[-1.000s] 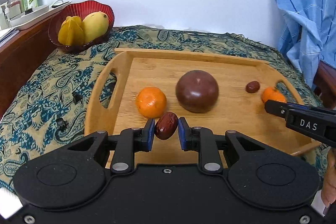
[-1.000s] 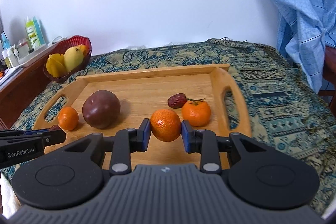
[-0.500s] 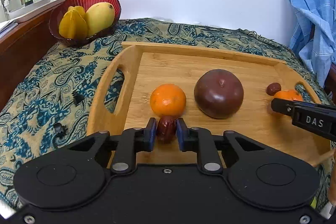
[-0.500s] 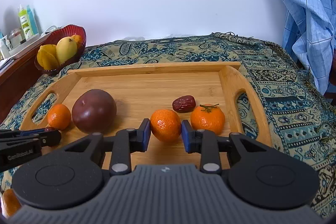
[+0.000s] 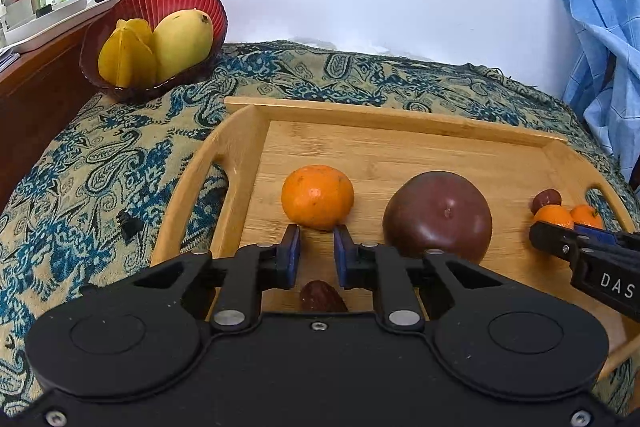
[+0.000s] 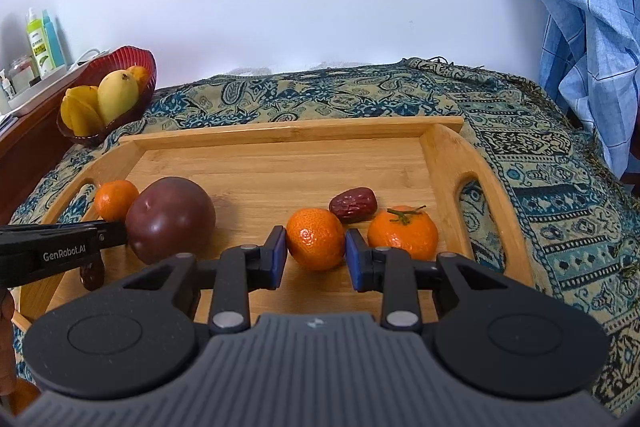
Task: Organize fruits
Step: 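Carry the date with the left gripper while the right gripper carries the tangerine onto the tray, then open both grippers to release the date and tangerine on the tray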
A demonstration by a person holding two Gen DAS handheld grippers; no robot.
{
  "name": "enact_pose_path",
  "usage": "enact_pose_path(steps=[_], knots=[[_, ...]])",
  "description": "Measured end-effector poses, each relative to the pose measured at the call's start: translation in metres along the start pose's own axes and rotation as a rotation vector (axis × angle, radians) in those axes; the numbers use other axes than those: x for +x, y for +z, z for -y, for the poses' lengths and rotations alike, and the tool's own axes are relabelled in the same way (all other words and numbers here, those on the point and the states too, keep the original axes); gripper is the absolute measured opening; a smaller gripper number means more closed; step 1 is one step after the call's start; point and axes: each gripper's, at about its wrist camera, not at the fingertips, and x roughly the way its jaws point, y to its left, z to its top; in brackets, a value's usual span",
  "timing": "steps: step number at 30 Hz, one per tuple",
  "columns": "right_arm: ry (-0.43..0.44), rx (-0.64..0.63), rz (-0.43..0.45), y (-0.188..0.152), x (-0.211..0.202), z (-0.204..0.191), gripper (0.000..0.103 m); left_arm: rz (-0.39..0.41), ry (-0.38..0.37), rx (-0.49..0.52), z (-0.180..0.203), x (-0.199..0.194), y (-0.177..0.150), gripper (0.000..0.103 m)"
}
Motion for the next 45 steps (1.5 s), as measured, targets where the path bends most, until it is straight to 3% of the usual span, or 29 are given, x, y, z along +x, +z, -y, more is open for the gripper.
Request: enact_pose_path(steps=[7,11,16,18,21,30,45], knots=[[0.008,0.0,0.002,0.001,0.001,-0.001,0.038,-0.002,0.005,0.021,0.0,-0.003,-0.004,0.021],[0.017,0.003,-0.002,0.0,0.001,-0.002,0.046,-0.012,0.002,0.007,-0.002,-0.009,-0.006,0.038],[0.05,0.003,-0.03,-0.004,-0.002,0.001,0.048,-0.026,-0.015,-0.001,-0.007,-0.015,-0.012,0.056],[0.056,-0.011,-0.031,-0.008,-0.005,0.001,0.058,-0.024,-0.009,0.0,-0.008,-0.018,-0.014,0.063],[0.061,-0.029,-0.027,-0.011,-0.011,0.0,0.062,-0.023,-0.011,0.001,-0.009,-0.026,-0.017,0.072],[0.116,-0.009,0.014,-0.019,-0.039,0.007,0.073,0.022,-0.019,0.049,0.001,-0.06,-0.032,0.086],[0.23,0.019,0.091,-0.054,-0.101,0.004,0.085,0.09,-0.032,0.067,-0.002,-0.122,-0.082,0.094]])
